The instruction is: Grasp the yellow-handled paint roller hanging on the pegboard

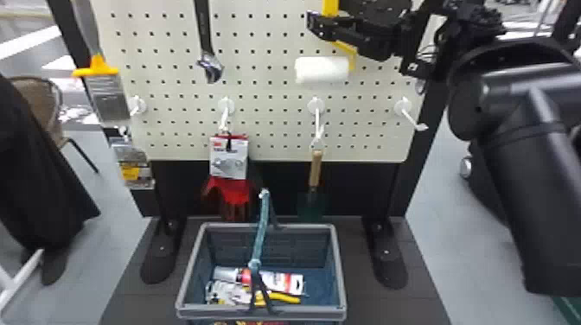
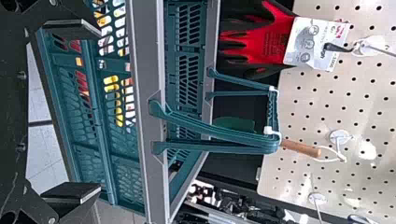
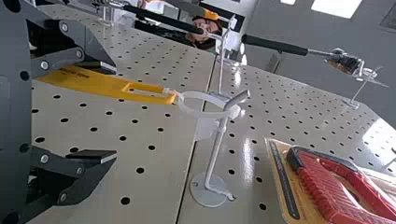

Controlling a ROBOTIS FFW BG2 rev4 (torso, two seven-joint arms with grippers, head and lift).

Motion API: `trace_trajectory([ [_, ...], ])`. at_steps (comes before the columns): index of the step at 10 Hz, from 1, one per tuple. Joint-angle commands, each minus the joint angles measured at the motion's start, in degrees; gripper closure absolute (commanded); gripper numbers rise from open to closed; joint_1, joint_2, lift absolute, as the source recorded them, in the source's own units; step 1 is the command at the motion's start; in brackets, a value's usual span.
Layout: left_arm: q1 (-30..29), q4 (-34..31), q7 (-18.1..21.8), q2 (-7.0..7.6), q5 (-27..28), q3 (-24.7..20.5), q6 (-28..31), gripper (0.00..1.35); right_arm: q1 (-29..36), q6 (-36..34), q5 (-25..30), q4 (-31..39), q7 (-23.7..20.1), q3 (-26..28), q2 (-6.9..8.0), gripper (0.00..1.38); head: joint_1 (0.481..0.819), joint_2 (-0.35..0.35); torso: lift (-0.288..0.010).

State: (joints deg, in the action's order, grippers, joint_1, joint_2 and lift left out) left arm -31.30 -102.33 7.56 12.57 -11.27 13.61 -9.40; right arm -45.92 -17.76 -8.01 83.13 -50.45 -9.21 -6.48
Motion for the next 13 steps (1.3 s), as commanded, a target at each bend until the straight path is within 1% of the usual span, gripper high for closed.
trace_trajectory([
  [1,-0.10,0.02,0.00,0.00,-0.16,0.01,0.00,0.15,0.30,-0.96,0.71,0.76,-0.35,0.68,-0.02,0.81,0.549,0.000,-0.100],
  [2,-0.10,0.02,0.09,0.26,-0.25,0.10,0.09,0.15,0.79,-1.40,1.15,1.32,-0.44,1.03,-0.02,0.94,0.549,0.000,-0.100],
  [3,-0.10,0.02,0.00,0.26,-0.33,0.19,0.09,0.15,0.91,-1.67,1.33,1.74,-0.53,1.47,-0.02,1.00,0.549,0.000,-0.100],
  [5,-0.35,0.02,0.00,0.35,-0.42,0.19,0.17,0.15,1.41,-1.84,1.41,1.74,-0.70,1.56,0.07,1.02,0.549,0.000,-0.100],
  [6,-0.23,0.02,0.09,0.26,-0.42,0.28,0.26,0.15,1.41,-1.76,1.50,1.88,-0.70,1.65,0.16,1.13,0.549,0.000,-0.100],
  [7,-0.35,0.02,0.09,0.26,-0.42,0.36,0.35,0.15,1.65,-1.76,2.12,1.88,-0.79,2.44,0.51,1.28,0.549,0.000,-0.100],
  [8,-0.35,0.02,0.00,0.26,-0.42,0.36,0.35,0.15,2.14,-1.76,2.38,2.16,-0.79,2.97,0.77,1.28,0.549,0.000,-0.100],
  [13,-0.60,0.02,0.00,0.26,-0.42,0.36,0.44,0.15,2.39,-1.76,2.38,2.30,-0.79,3.05,0.86,1.28,0.549,0.000,-0.100],
])
